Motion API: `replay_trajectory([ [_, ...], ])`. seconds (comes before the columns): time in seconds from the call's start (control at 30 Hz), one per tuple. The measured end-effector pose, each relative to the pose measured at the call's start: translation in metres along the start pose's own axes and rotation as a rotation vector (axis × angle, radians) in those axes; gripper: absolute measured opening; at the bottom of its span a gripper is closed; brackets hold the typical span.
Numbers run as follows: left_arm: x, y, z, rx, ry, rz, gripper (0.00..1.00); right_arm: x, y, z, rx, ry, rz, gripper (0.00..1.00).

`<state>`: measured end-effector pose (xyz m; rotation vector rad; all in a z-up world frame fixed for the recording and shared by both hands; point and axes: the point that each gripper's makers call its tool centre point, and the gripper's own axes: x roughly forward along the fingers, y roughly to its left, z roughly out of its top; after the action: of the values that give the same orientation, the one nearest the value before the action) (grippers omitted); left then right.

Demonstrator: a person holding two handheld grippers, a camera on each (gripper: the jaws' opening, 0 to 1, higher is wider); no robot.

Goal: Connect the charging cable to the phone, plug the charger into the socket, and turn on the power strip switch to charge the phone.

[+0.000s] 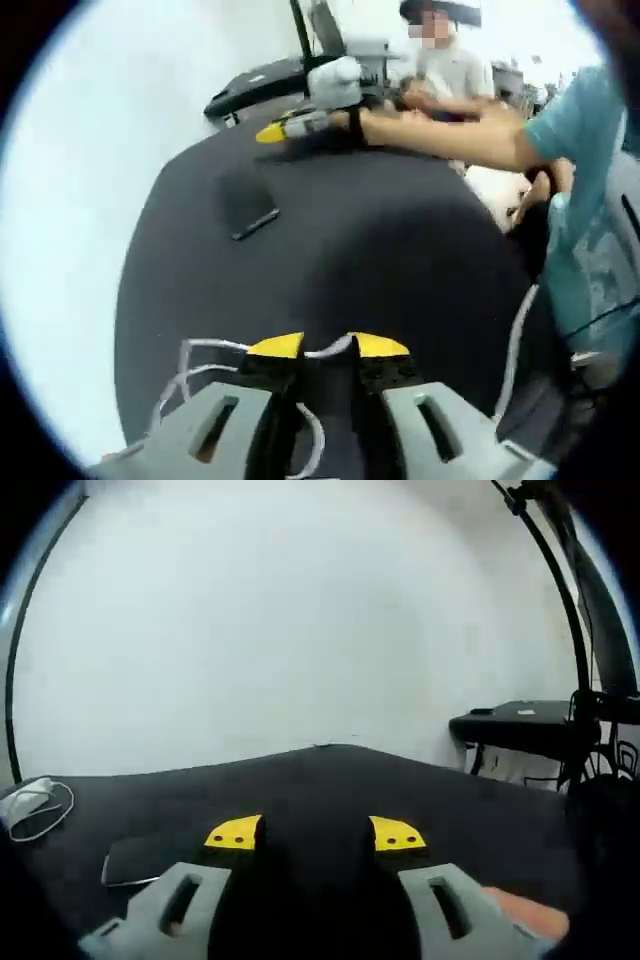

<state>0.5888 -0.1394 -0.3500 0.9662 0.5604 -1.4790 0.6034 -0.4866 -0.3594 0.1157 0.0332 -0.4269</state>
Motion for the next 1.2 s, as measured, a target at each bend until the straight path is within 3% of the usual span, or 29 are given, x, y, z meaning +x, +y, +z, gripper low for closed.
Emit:
replay_trajectory([
  [0.03,0.003,-0.01,0.0,0.023,0.011,-0.055,0.12,0.0,0.0,-0.002,0.016,0.011,0.009,0.37],
  [0.07,0.006,-0.013,-0.003,0.055,0.033,-0.068,0.12,0.001,0.0,-0.002,0.019,0.011,0.009,0.37],
  [0.23,0.019,-0.025,-0.037,0.24,0.272,-0.168,0.11,0.001,0.004,-0.001,0.045,0.005,0.025,0.37],
  [0.3,0.023,-0.025,-0.043,0.297,0.337,-0.178,0.1,0.0,0.003,0.001,0.066,-0.002,0.027,0.37],
  [0.63,0.032,-0.014,-0.045,0.395,0.389,-0.196,0.05,0.004,0.004,0.002,0.097,0.0,0.045,0.37],
  [0.83,0.028,-0.015,-0.055,0.428,0.496,-0.256,0.01,0.006,0.0,0.003,0.119,-0.004,0.045,0.36],
  [0.93,0.026,-0.021,-0.053,0.44,0.482,-0.257,0.01,0.006,0.001,0.004,0.129,-0.009,0.049,0.36],
  [1.03,0.026,-0.015,-0.041,0.426,0.373,-0.165,0.0,0.005,0.002,0.005,0.137,-0.017,0.049,0.36],
  [1.1,0.024,-0.009,-0.03,0.407,0.292,-0.053,0.0,0.005,0.001,0.007,0.146,-0.024,0.053,0.36],
  [1.2,0.018,0.01,-0.013,0.363,0.146,0.173,0.0,0.005,0.004,0.011,0.18,-0.035,0.085,0.36],
])
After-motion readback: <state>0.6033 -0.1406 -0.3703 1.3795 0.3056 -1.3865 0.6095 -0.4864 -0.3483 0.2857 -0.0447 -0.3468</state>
